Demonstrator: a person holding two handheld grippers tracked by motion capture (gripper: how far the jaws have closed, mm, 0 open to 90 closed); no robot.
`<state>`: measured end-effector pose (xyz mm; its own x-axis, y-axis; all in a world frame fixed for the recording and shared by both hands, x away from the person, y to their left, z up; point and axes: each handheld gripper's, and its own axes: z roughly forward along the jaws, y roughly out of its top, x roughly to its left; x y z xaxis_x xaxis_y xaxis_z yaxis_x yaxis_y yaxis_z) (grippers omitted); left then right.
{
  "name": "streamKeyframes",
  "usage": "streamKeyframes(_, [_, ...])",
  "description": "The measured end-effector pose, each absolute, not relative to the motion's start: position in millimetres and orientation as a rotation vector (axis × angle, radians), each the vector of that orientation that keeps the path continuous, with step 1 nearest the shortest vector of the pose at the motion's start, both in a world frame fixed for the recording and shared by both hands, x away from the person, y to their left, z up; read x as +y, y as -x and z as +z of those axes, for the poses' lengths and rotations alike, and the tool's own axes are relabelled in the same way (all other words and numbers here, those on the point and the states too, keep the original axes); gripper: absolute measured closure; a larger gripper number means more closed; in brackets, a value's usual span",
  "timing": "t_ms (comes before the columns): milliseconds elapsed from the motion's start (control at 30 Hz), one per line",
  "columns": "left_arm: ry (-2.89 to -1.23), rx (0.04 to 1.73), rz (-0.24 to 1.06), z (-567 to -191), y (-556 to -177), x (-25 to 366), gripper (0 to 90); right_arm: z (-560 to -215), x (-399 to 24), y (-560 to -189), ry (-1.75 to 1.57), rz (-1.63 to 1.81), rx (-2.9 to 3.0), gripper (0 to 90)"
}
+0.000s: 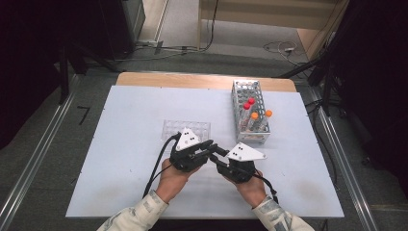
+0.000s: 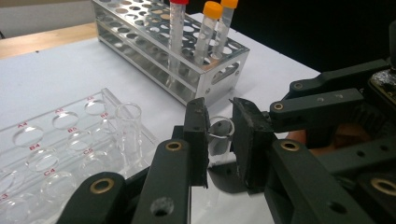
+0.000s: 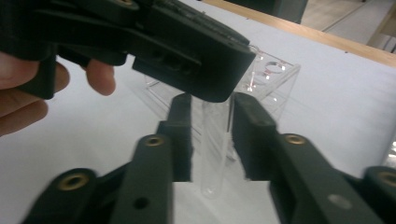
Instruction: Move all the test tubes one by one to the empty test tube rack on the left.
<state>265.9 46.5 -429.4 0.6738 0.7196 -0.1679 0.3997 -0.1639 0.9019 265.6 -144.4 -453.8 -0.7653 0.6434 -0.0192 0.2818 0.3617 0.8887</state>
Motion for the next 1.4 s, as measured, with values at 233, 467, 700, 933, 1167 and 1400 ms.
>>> streamKeyframes(233, [-1.751,0.916,0.364,-418.1,-268.3,59.8,76.7,-450.1,-149.4,-265.6,-0.822,1.399,2.293,45.9])
streamKeyframes(467, [-1.713,0.931,0.374,-405.3,-270.8,75.6,76.6,-448.5,-155.6,-266.4,-0.84,1.399,2.301,42.5])
streamKeyframes(700, [-1.668,0.969,0.405,-398.9,-275.9,90.4,76.6,-448.9,-160.4,-270.5,-0.863,1.384,2.298,37.7])
streamKeyframes(933, [-1.628,0.976,0.455,-391.4,-277.7,95.9,76.6,-449.9,-163.2,-275.5,-0.922,1.37,2.3,26.6])
streamKeyframes(1167, [-1.636,0.982,0.534,-391.3,-281.2,90.7,76.6,-450.5,-162.8,-276.1,-0.929,1.362,2.302,24.9])
streamKeyframes(1400, [-1.656,0.984,0.599,-391.8,-285.3,86.1,76.6,-450.4,-163.4,-276.7,-0.936,1.359,2.298,24.9])
